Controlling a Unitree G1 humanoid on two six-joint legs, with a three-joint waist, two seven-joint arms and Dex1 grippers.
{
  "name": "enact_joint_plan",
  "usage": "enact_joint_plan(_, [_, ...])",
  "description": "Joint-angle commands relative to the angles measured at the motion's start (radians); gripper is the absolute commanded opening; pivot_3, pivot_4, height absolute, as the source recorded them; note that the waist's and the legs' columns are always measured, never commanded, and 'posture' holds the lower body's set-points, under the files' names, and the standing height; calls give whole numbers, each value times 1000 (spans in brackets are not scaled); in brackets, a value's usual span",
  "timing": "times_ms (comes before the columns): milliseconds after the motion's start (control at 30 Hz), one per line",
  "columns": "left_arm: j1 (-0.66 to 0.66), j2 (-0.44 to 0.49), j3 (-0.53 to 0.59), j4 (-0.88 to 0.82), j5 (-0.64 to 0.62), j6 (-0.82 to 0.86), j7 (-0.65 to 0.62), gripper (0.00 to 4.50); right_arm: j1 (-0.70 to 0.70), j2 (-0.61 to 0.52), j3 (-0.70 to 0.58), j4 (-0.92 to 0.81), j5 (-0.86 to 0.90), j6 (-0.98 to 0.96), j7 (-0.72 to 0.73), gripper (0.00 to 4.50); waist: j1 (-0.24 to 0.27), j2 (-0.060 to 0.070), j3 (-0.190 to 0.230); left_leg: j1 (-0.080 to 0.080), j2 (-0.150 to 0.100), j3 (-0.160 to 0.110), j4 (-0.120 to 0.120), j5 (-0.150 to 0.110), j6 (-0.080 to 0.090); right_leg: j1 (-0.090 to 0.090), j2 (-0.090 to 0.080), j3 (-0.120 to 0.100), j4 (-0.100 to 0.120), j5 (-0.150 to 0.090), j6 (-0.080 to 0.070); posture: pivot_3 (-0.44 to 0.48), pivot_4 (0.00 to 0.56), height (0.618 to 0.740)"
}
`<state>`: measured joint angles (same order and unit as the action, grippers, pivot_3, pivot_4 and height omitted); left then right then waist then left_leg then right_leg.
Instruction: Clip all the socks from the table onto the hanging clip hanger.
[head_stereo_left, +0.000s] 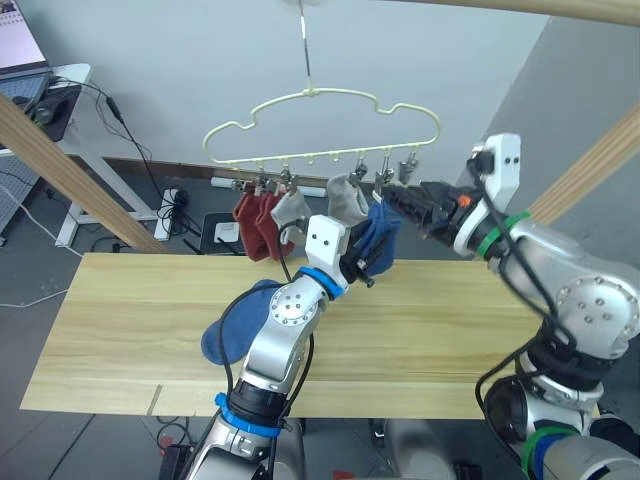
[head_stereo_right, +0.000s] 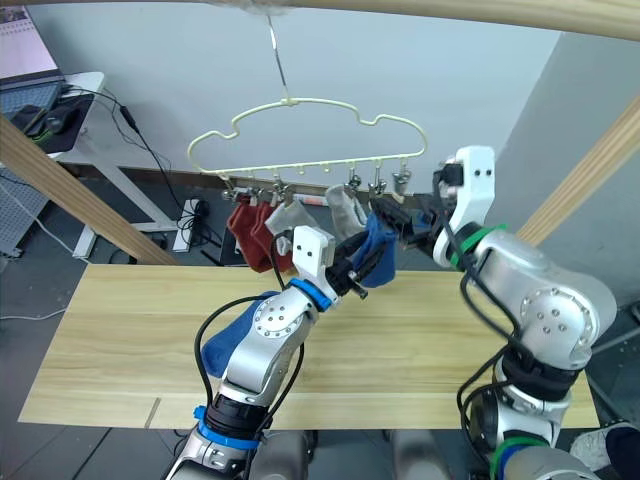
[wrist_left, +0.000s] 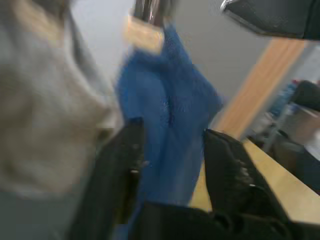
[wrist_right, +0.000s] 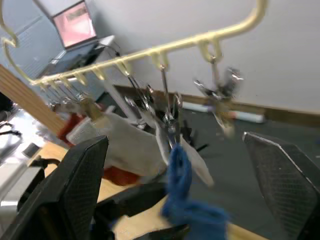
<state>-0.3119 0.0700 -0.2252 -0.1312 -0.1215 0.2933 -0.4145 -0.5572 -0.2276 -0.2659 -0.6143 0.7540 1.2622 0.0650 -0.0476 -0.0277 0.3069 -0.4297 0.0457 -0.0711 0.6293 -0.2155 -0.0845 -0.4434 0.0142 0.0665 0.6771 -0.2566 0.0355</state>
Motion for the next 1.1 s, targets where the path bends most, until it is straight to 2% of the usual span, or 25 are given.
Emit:
enact_joint_plan(33, [49,63,40,-98,-68,81,-62,3135,79,-58,100,-52,-124,-176,28,4500,-9,0,0,0,0,0,0,0,0,-1,0,1,2,0,0,-7,280,740])
enact_joint_plan(100, [80,119,58,-149,-96,136,-92,3729,139,-98,164,-45,-208,-280,44,4500,-9,0,0,0,0,0,0,0,0,-1,0,1,2,0,0,7,278,740])
enact_joint_plan(200, [122,209,111,-231,-141,195,-129,3729,189,-97,209,-5,-319,-417,14,4500,-10,0,0,1,0,0,1,0,-1,-1,0,1,2,0,0,19,277,740])
enact_joint_plan(300, [143,306,174,-321,-198,215,-188,3760,205,-64,250,30,-409,-543,-10,3879,-9,0,0,1,0,1,1,1,-1,-1,0,1,2,0,0,45,275,740])
enact_joint_plan(400, [142,367,232,-380,-262,239,-224,3760,200,-27,298,63,-493,-622,-45,2877,-3,0,0,1,0,1,0,1,-1,-1,0,1,2,0,0,54,277,740])
enact_joint_plan(467, [135,394,258,-407,-298,253,-241,3760,196,12,307,79,-534,-677,-76,2877,1,0,0,1,0,1,0,1,-1,-1,0,1,1,0,0,64,279,740])
enact_joint_plan(567, [133,430,274,-441,-352,287,-265,3760,187,55,326,95,-585,-728,-100,2303,10,0,0,1,0,1,0,1,-1,-1,0,2,1,0,0,67,282,740])
enact_joint_plan(633, [136,442,282,-458,-383,300,-269,3760,181,76,341,104,-605,-742,-104,1685,15,0,0,1,0,1,0,1,-1,-1,0,2,0,0,0,68,283,740])
enact_joint_plan(900, [105,442,309,-522,-477,286,-269,3760,138,148,354,155,-661,-770,-120,1685,18,0,0,1,0,1,1,1,-1,-1,0,2,1,0,0,80,290,740])
enact_joint_plan(1100, [101,451,295,-513,-478,279,-258,3760,103,172,351,230,-689,-799,-110,1685,18,0,0,1,0,1,0,1,-1,-1,0,2,1,0,0,84,294,740])
